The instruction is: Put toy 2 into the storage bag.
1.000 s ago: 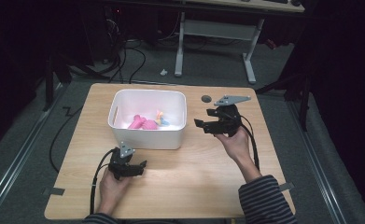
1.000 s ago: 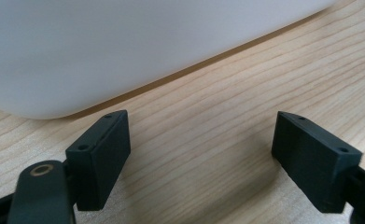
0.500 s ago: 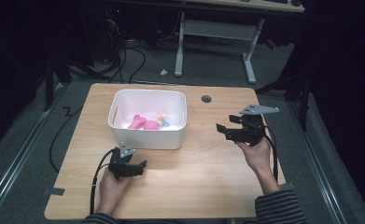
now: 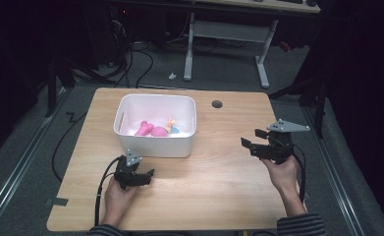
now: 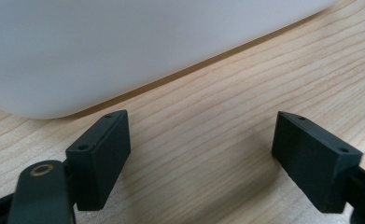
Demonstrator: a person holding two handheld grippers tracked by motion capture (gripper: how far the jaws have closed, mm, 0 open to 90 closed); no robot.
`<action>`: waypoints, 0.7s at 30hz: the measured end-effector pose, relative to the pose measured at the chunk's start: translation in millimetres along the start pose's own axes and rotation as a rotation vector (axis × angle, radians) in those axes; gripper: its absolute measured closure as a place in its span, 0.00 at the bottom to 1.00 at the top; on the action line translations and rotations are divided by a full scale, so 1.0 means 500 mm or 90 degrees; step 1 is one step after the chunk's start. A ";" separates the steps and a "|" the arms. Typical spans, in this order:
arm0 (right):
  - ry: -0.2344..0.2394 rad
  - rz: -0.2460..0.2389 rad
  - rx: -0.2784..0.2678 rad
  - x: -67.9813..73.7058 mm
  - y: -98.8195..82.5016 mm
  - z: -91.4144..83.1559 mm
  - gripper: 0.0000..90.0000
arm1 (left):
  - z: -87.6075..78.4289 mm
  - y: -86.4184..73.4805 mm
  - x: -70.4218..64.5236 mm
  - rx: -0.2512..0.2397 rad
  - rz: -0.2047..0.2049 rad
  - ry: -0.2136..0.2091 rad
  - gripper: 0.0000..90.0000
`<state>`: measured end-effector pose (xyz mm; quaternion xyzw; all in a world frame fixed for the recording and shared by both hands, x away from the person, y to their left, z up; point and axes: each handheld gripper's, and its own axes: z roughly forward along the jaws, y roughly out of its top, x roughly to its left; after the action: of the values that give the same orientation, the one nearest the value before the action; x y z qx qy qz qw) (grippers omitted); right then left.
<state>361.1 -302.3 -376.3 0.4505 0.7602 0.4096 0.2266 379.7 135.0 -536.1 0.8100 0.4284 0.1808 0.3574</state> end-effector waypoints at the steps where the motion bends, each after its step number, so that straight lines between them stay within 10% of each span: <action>1: 0.002 0.004 -0.007 -0.001 -0.004 -0.003 0.39 | 0.000 0.000 0.000 0.000 -0.001 0.000 0.22; 21: -0.013 0.055 -0.003 -0.017 -0.101 -0.006 0.39 | 0.000 0.000 0.000 -0.001 -0.001 0.001 0.22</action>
<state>337.8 -323.9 -416.7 0.4866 0.7368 0.4162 0.2169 379.6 134.8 -536.1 0.8093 0.4292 0.1811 0.3578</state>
